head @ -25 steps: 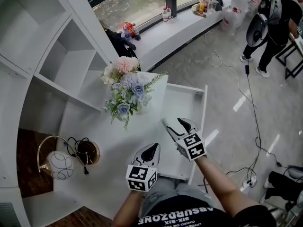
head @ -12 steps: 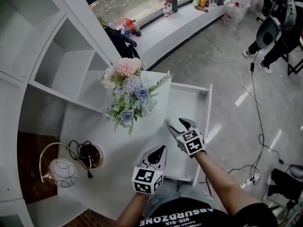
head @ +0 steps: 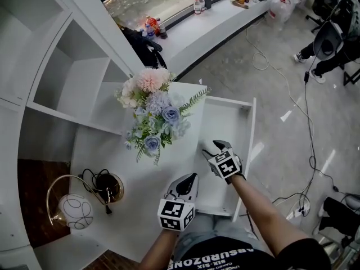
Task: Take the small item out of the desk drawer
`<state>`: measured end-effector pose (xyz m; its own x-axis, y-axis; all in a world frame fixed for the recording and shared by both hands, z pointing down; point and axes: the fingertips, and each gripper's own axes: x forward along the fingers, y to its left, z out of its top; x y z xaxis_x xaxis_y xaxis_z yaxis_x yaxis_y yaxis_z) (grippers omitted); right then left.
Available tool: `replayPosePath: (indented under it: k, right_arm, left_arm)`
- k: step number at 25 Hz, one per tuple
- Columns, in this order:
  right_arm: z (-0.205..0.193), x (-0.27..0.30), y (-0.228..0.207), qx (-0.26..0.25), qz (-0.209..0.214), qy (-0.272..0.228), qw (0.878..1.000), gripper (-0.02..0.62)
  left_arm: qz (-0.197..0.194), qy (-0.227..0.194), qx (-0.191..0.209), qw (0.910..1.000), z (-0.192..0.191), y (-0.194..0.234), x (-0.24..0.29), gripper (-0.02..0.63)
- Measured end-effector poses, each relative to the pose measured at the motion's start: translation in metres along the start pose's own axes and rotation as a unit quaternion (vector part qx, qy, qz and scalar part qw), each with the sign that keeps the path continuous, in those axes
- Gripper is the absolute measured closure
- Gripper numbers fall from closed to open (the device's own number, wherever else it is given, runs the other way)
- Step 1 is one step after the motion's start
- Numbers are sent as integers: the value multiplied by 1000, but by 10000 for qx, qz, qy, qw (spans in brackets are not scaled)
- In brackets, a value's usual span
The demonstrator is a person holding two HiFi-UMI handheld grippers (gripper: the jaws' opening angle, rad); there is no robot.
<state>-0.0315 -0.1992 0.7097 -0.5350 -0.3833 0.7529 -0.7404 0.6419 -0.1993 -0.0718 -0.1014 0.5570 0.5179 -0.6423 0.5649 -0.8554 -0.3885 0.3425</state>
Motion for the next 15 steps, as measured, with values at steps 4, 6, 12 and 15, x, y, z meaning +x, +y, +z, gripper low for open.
replayPosePath:
  k: [4, 6, 12, 15]
  right_arm:
    - [-10, 14, -6, 50, -17, 194, 9998, 376]
    - [-16, 21, -8, 81, -13, 294, 9995, 376]
    - [-34, 42, -12, 142, 39, 614, 9980, 376]
    - [-42, 51, -16, 202, 24, 745, 9970, 376]
  left_arm:
    - [25, 11, -60, 10000, -1, 6, 4, 600]
    - [25, 29, -82, 10000, -2, 8, 6, 600]
    - [28, 97, -153, 9998, -9, 15, 11, 600]
    - [25, 130, -205, 9997, -12, 18, 14, 600]
